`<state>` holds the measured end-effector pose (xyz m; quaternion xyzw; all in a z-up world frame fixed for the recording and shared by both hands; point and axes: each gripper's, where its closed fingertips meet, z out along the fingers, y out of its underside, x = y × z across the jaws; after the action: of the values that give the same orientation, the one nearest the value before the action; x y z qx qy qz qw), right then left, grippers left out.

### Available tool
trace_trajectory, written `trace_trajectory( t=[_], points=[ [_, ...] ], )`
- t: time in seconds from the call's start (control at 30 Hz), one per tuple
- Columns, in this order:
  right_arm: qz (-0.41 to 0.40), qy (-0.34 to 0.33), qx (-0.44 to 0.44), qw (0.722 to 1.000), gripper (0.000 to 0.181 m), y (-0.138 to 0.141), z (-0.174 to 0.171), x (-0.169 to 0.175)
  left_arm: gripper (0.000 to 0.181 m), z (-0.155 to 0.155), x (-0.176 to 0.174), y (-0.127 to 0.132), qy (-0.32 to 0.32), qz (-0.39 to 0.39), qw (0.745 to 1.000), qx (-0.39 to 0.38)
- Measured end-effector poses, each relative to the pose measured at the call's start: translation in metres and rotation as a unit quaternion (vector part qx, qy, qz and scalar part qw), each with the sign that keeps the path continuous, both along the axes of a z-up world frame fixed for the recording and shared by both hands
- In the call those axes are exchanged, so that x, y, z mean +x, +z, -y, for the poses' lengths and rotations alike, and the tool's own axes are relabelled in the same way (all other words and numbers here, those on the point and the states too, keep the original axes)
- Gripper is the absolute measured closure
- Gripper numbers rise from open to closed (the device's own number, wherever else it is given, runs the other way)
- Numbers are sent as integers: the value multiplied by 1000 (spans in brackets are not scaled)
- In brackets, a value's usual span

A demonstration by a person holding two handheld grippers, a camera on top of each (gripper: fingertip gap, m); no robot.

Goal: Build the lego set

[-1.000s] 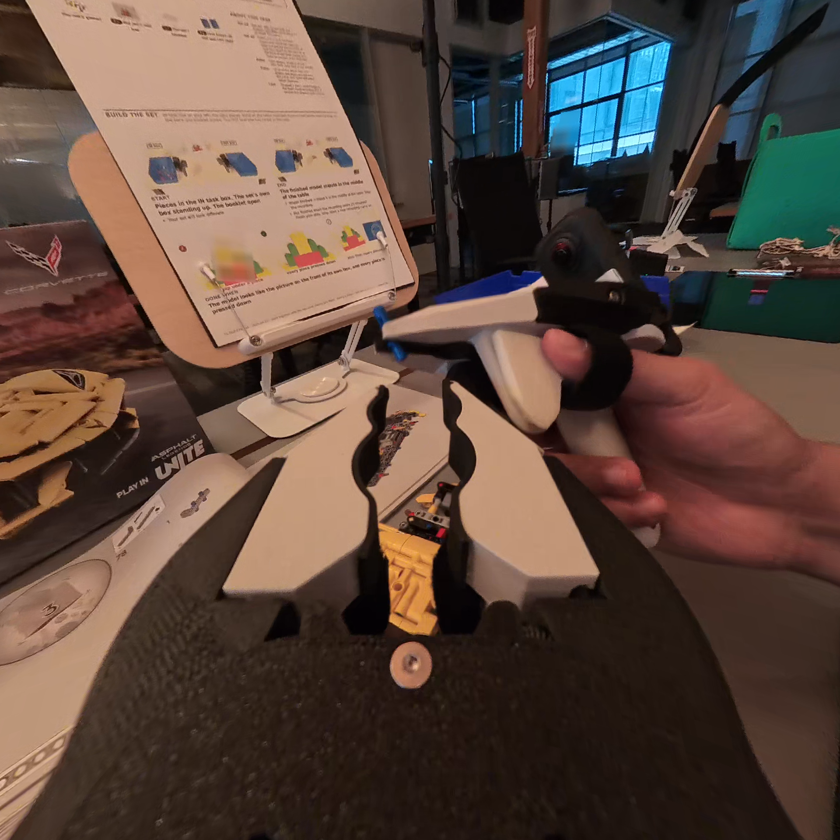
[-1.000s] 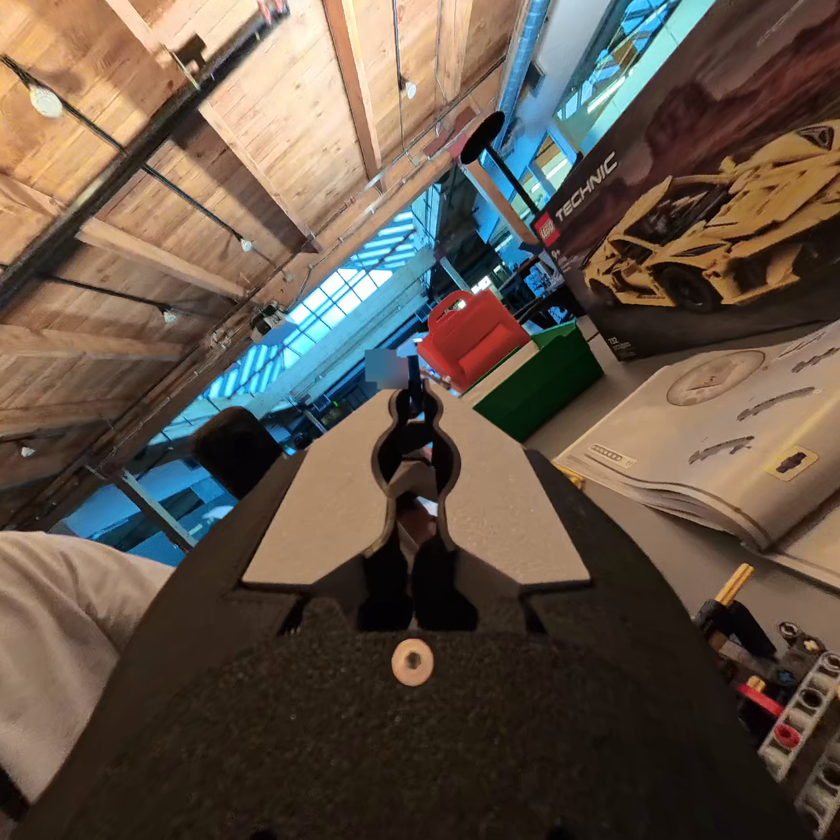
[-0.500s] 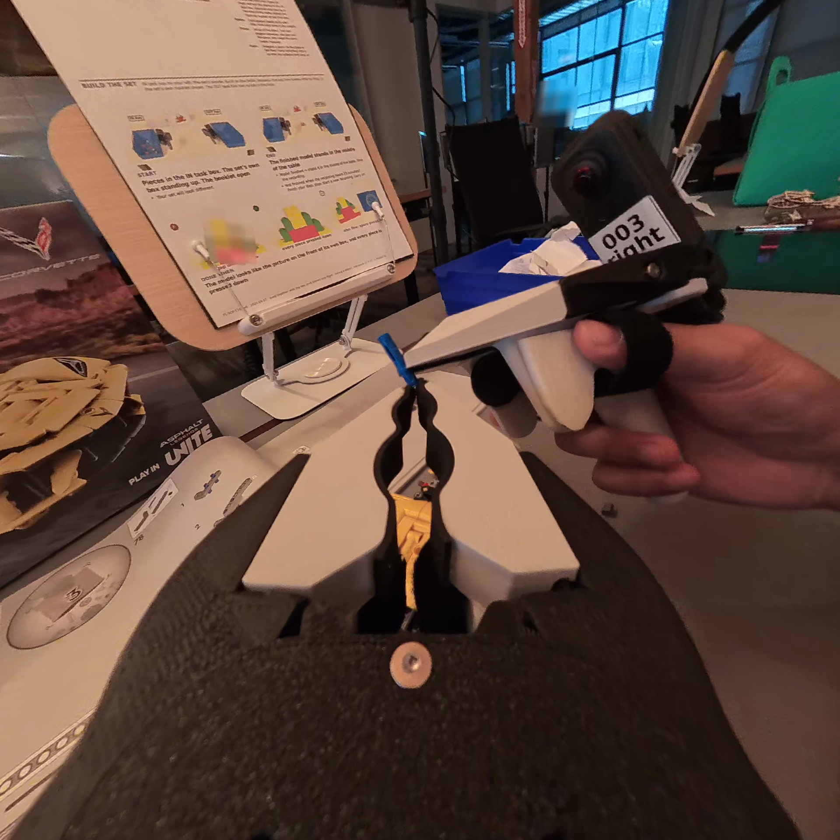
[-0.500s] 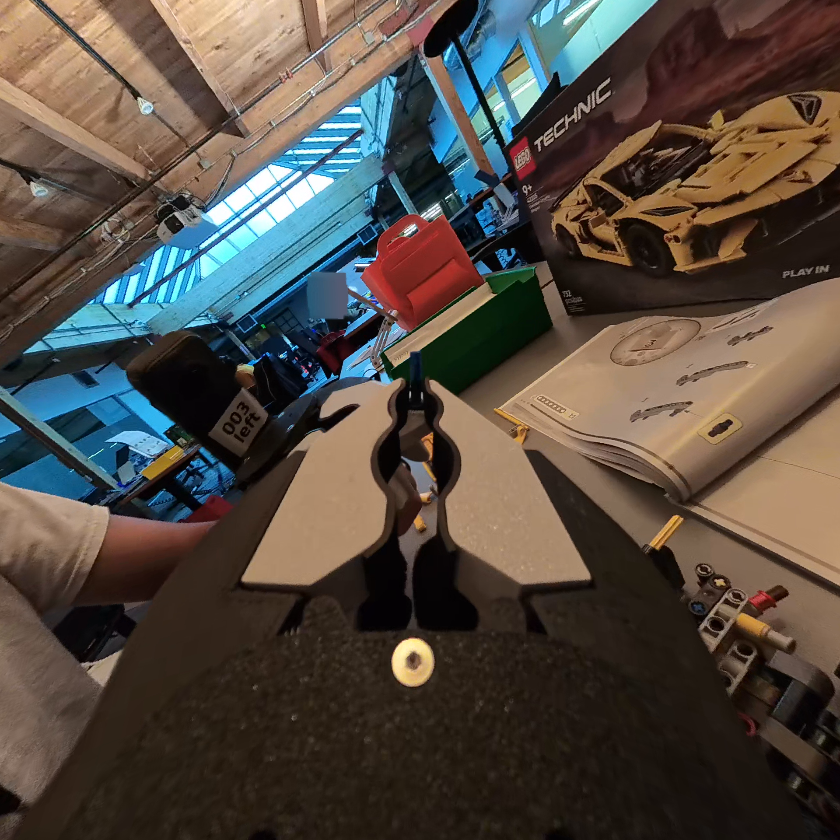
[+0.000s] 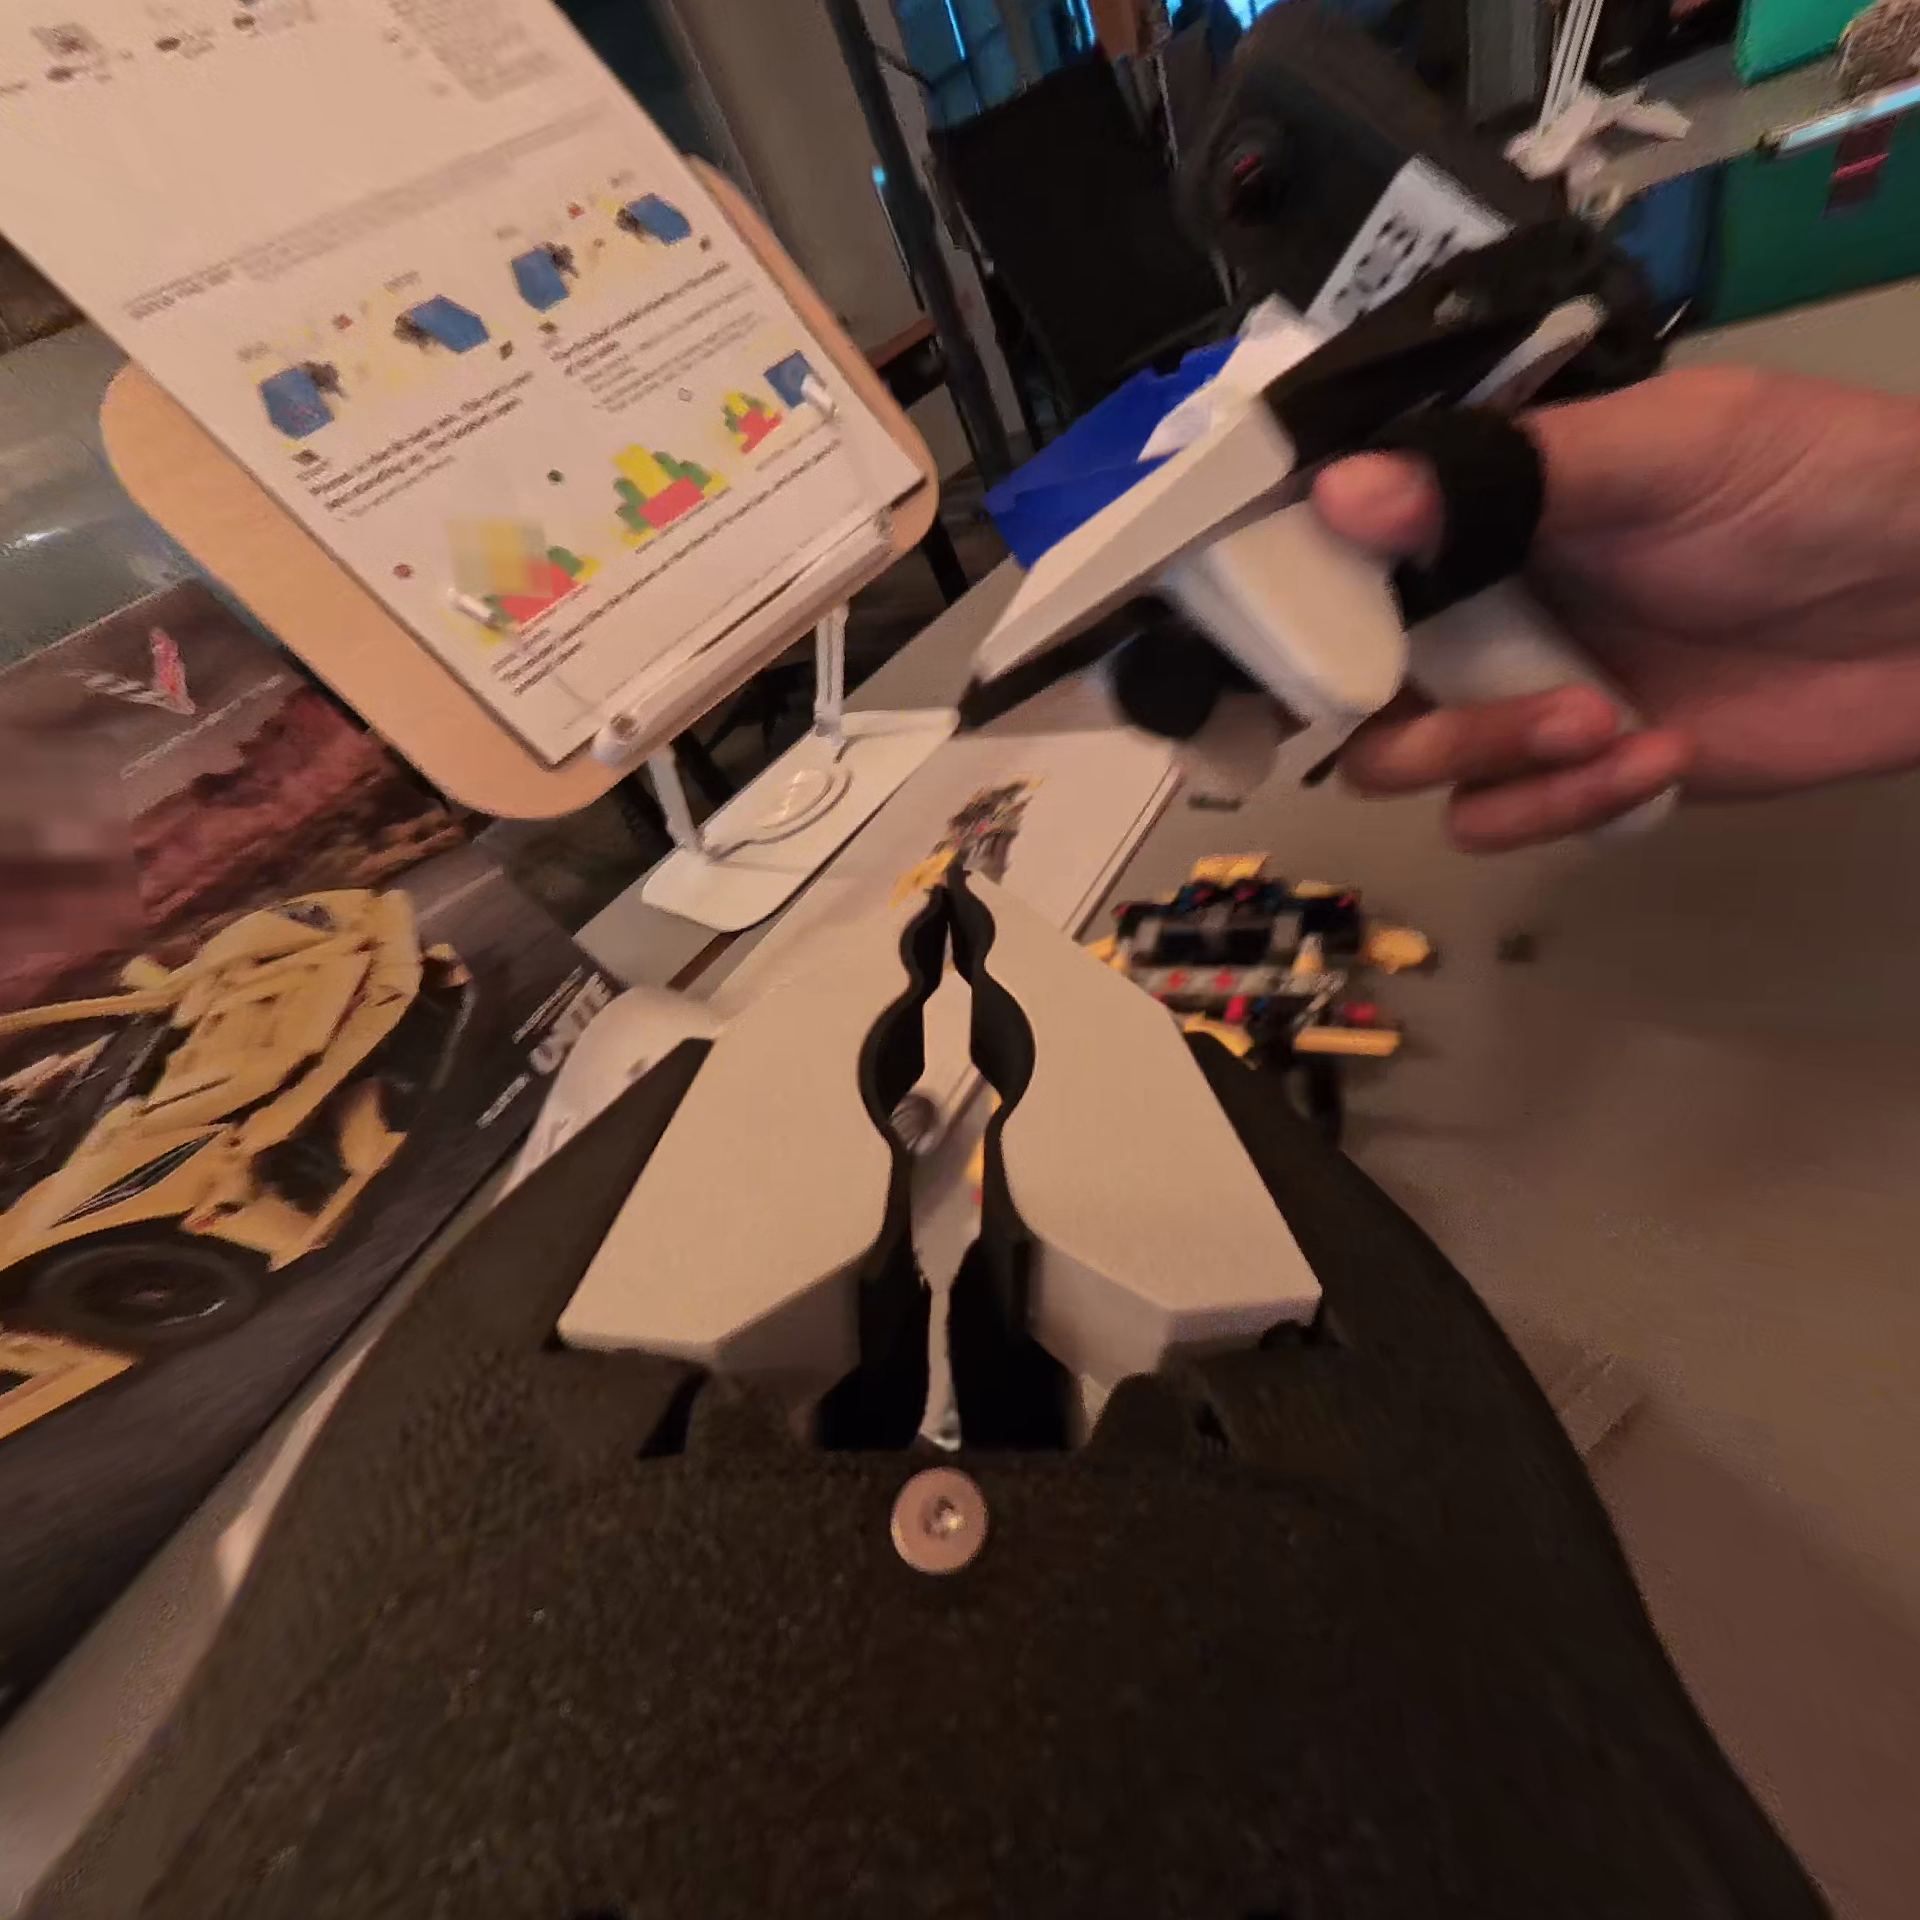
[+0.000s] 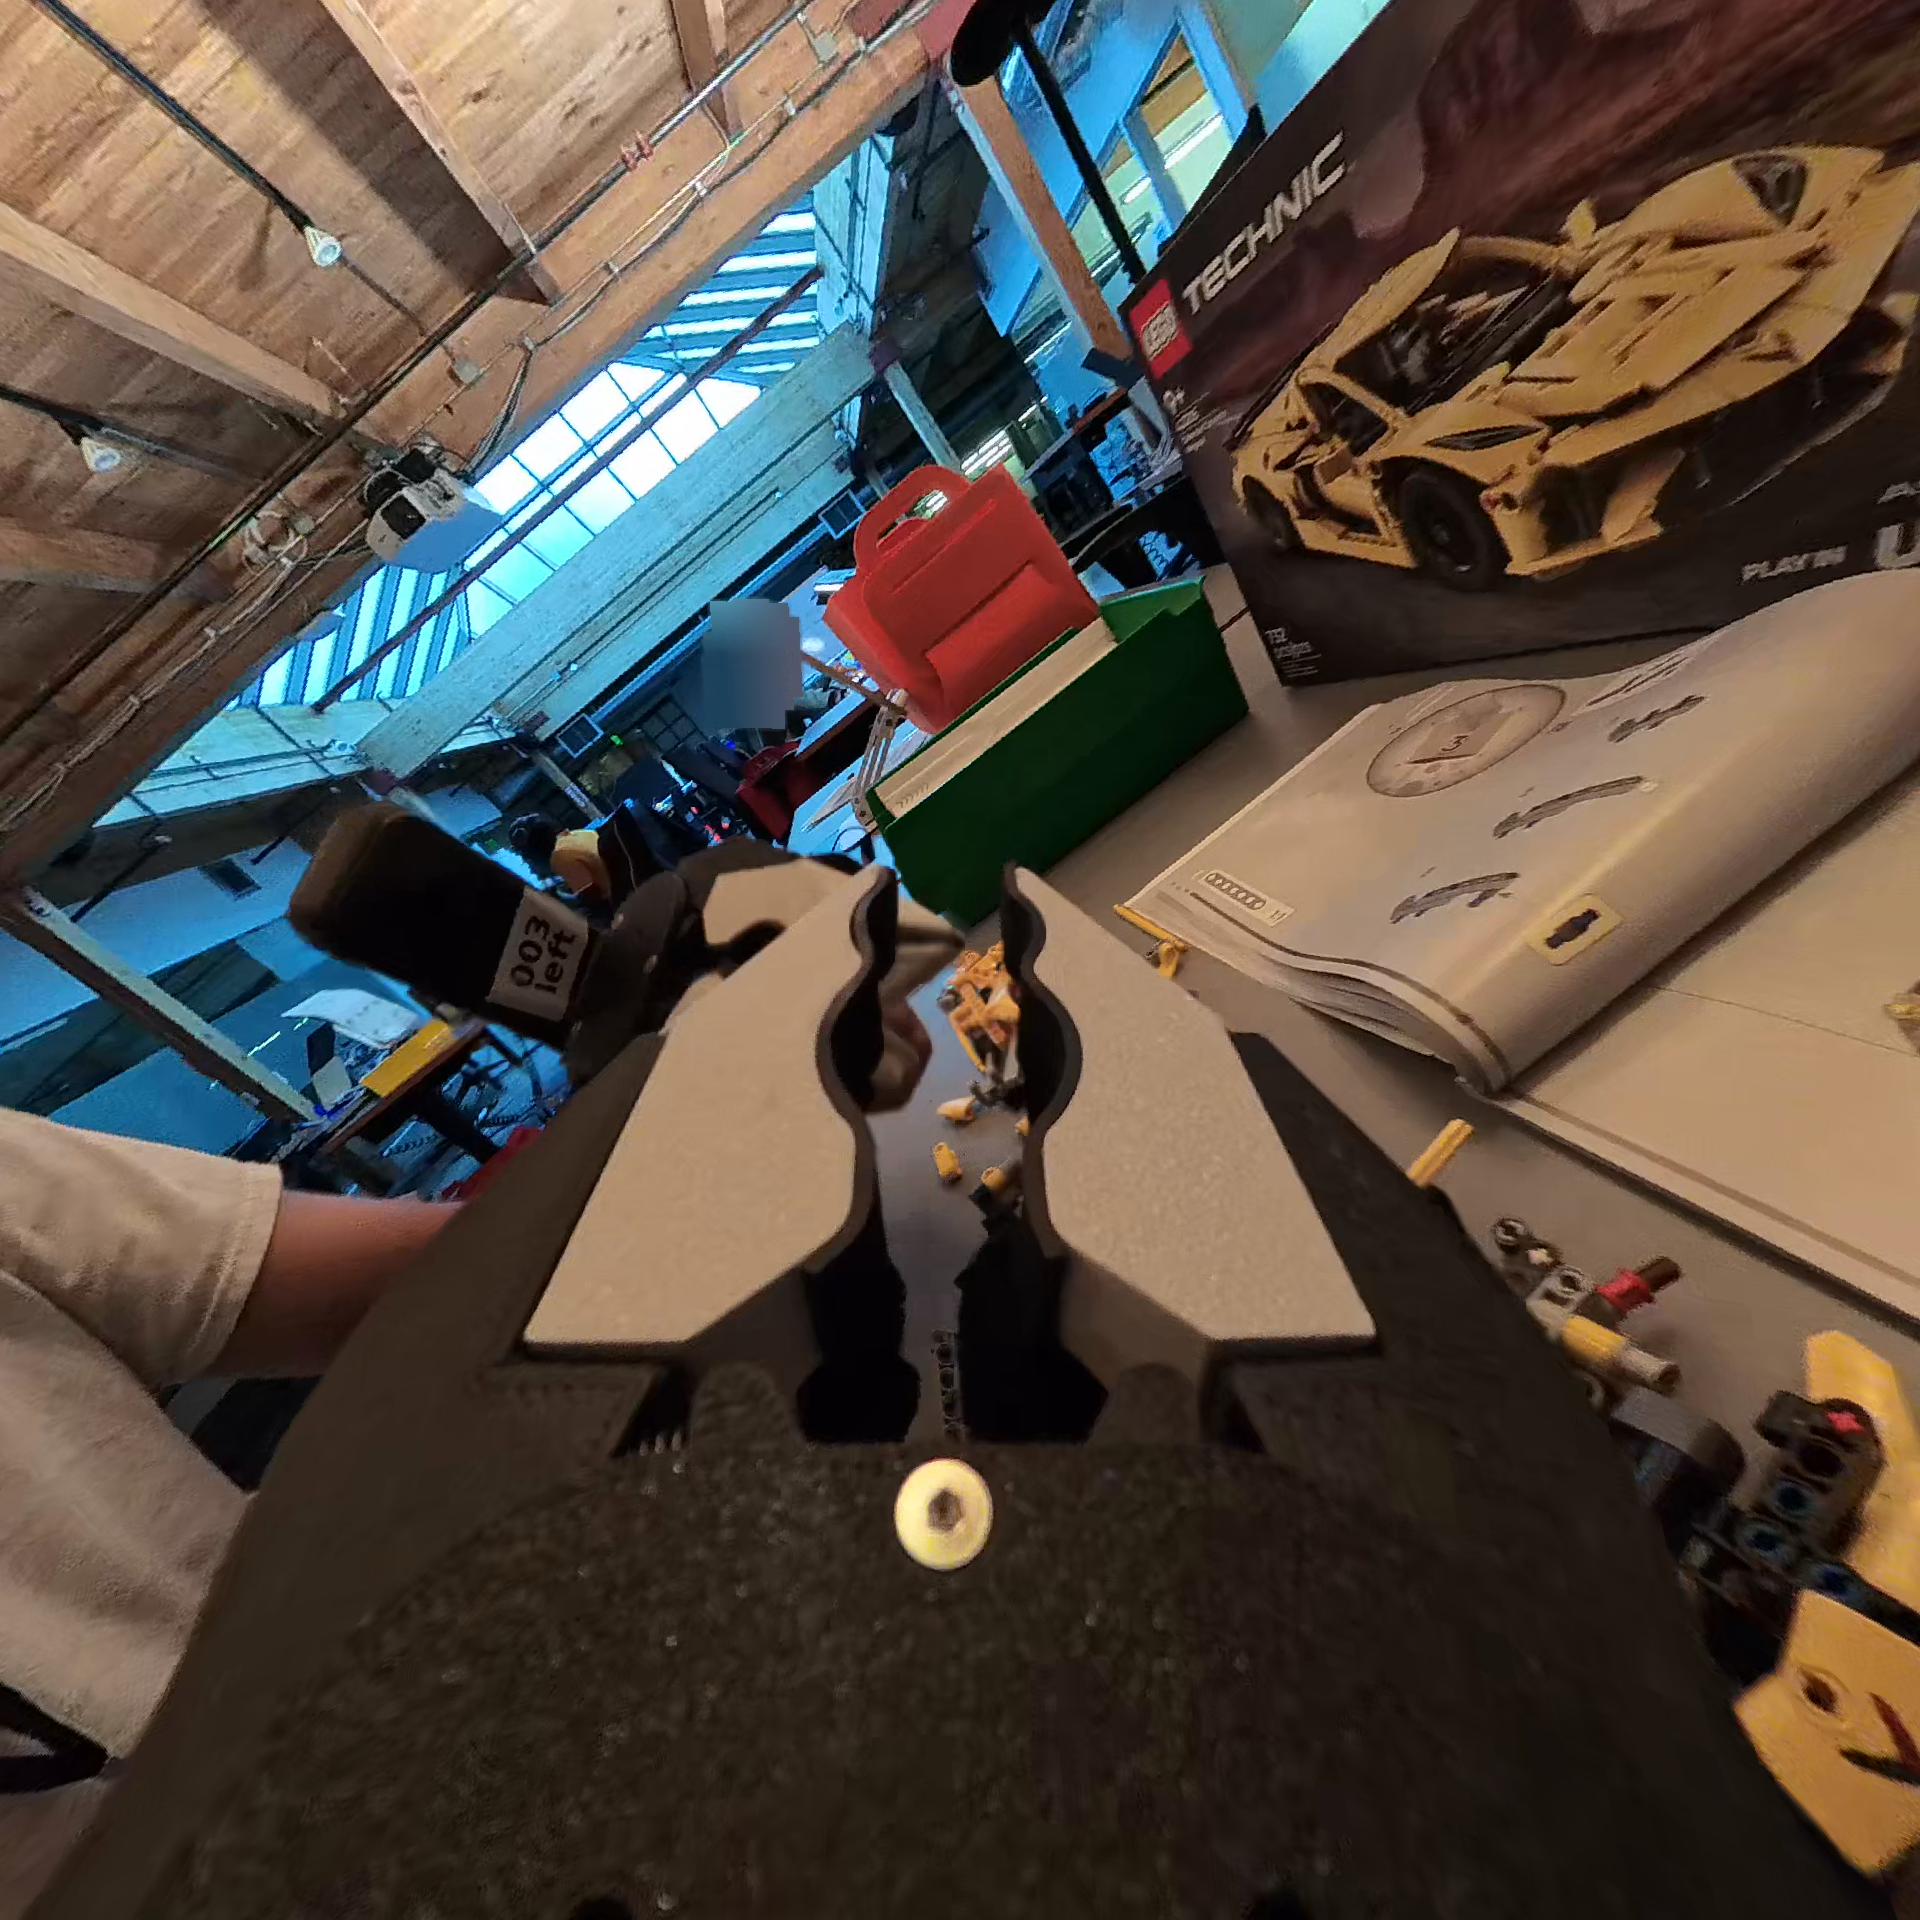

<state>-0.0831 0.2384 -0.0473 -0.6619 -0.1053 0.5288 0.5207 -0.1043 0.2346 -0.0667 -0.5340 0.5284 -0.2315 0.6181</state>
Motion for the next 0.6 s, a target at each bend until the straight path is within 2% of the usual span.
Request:
trace_trajectory(
  t=[0.03, 0.1, 0.13, 0.23, 0.27, 0.33, 0.4, 0.43, 0.5, 0.6],
  points=[
    [-6, -9, -1, 1000, 164, 0, -2, 6, 181, -14, -13, -2, 10, -18, 1000, -5],
    [-33, -25, -9, 999, 165, 2, -5, 16, 181, -62, -53, 0, 80, -24, 996, -32],
    [-50, -24, -13, 998, 165, 4, -5, 19, 176, -78, -70, -1, 89, -26, 994, -63],
    [-73, -8, -16, 997, 166, 8, -4, 18, 153, -107, -111, -23, 98, -50, 973, -201],
    [-68, -9, -18, 998, 166, 6, -4, 17, 153, -111, -123, -31, 97, -68, 968, -220],
    [-57, -7, -19, 998, 168, 3, -4, 14, 153, -124, -148, -23, 130, -64, 972, -187],
    [-62, -1, -19, 998, 169, 4, -3, 13, 158, -124, -161, -11, 121, -56, 976, -170],
    [-64, 0, -20, 998, 170, 4, -3, 13, 157, -121, -165, -14, 109, -74, 973, -187],
    [-66, 4, -23, 998, 169, 2, -3, 11, 157, -112, -165, -29, 69, -132, 962, -228],
    [-63, 15, -29, 998, 170, -1, -3, 6, 159, -100, -153, -59, -4, -256, 950, -181]
  ],
)
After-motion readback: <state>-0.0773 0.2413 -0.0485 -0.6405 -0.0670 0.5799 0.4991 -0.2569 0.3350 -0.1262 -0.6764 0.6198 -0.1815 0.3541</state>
